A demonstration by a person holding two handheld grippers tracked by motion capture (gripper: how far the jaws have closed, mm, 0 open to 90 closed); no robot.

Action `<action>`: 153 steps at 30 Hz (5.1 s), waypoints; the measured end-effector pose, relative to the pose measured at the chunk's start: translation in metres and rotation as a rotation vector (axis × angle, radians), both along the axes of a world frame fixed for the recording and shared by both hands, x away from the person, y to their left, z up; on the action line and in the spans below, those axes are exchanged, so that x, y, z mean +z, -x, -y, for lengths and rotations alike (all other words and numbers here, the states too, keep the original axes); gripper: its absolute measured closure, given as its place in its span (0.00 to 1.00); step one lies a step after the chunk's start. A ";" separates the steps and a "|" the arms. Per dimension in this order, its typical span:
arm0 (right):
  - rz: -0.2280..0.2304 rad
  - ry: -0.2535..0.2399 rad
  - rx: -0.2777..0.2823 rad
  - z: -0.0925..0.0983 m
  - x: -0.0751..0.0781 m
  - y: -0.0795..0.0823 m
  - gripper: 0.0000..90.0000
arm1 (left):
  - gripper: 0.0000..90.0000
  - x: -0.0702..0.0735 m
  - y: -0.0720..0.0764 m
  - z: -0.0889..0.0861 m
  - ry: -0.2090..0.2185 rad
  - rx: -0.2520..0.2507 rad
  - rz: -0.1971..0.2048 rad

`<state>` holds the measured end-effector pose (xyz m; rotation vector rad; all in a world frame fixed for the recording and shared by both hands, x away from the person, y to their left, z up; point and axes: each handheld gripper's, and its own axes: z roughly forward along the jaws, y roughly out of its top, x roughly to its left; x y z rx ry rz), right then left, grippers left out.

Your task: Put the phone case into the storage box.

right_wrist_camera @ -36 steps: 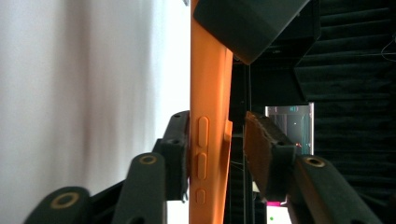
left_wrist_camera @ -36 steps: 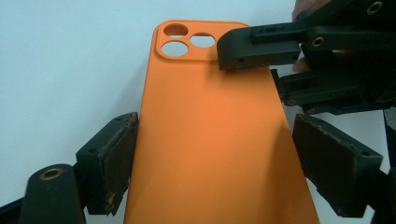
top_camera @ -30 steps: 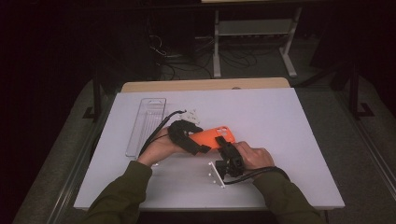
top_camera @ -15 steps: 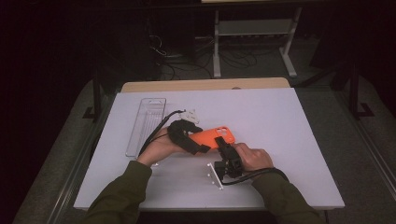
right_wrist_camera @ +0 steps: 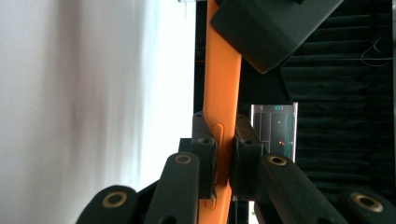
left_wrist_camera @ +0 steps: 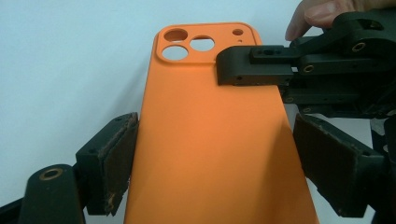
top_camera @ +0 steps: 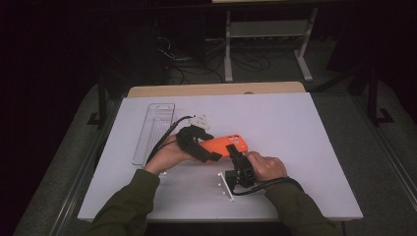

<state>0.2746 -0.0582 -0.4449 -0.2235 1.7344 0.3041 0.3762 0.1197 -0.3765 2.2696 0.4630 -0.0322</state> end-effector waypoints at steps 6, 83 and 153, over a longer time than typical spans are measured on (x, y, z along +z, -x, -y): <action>0.013 -0.001 -0.001 0.000 0.001 0.001 0.93 | 0.18 0.000 -0.001 -0.001 0.016 -0.011 -0.009; -0.068 -0.016 -0.058 0.023 0.002 -0.012 0.92 | 0.00 -0.011 0.024 -0.056 0.112 0.080 0.090; -0.310 -0.353 -0.115 0.039 0.027 -0.023 0.92 | 0.00 -0.015 0.022 -0.053 0.040 0.047 0.076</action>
